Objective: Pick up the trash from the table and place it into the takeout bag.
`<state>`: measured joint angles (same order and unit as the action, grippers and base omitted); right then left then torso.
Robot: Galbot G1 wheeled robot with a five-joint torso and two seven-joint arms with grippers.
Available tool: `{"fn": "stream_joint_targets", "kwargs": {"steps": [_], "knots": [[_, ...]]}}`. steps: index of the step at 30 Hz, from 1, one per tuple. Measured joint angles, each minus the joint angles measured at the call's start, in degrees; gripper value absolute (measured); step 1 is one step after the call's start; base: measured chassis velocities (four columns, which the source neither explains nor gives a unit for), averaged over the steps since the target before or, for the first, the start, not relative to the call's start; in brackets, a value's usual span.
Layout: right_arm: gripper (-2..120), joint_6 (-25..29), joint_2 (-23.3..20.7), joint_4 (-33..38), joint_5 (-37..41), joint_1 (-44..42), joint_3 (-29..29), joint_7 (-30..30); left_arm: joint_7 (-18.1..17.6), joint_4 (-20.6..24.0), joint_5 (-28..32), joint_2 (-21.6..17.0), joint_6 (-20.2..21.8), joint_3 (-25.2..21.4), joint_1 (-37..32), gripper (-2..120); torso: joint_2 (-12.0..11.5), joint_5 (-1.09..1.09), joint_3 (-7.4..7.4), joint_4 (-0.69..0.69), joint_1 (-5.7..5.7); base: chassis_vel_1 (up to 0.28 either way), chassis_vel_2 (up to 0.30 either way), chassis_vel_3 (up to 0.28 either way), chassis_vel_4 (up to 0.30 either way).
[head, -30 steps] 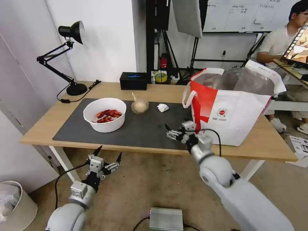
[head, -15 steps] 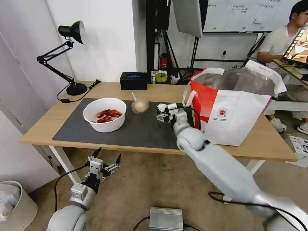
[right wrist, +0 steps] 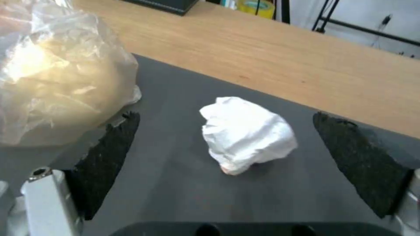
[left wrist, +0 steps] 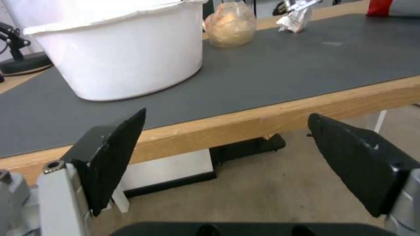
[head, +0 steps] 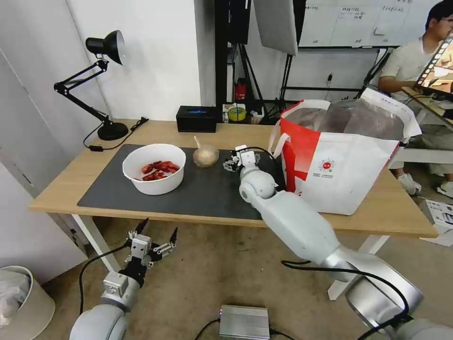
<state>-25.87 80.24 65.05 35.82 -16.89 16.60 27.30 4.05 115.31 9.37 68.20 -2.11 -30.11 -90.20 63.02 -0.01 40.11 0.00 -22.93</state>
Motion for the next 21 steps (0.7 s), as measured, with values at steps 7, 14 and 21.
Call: {"fn": "stream_joint_targets", "kwargs": {"steps": [7,14,21], "knots": [[100,0.12,2.93,-4.42,-1.26,1.34,-0.92,0.55,0.04,0.00,-0.13,0.03,-0.15,0.12,-0.11,100,0.00,0.00,0.00,0.00,0.00,0.000,0.000,0.000,0.000],[100,0.43,4.74,-7.88,-2.35,1.85,-2.18,0.48,0.05,0.00,-0.13,-0.12,-0.17,0.09,-0.05,100,0.00,0.01,0.00,-0.01,0.01,0.000,0.000,0.000,0.000],[100,0.79,6.93,-11.91,-2.72,2.07,-5.20,0.24,0.12,-0.01,-0.18,-0.17,-0.18,0.21,0.12,100,0.00,0.01,0.00,0.00,0.01,0.000,0.000,0.000,0.000]]}}
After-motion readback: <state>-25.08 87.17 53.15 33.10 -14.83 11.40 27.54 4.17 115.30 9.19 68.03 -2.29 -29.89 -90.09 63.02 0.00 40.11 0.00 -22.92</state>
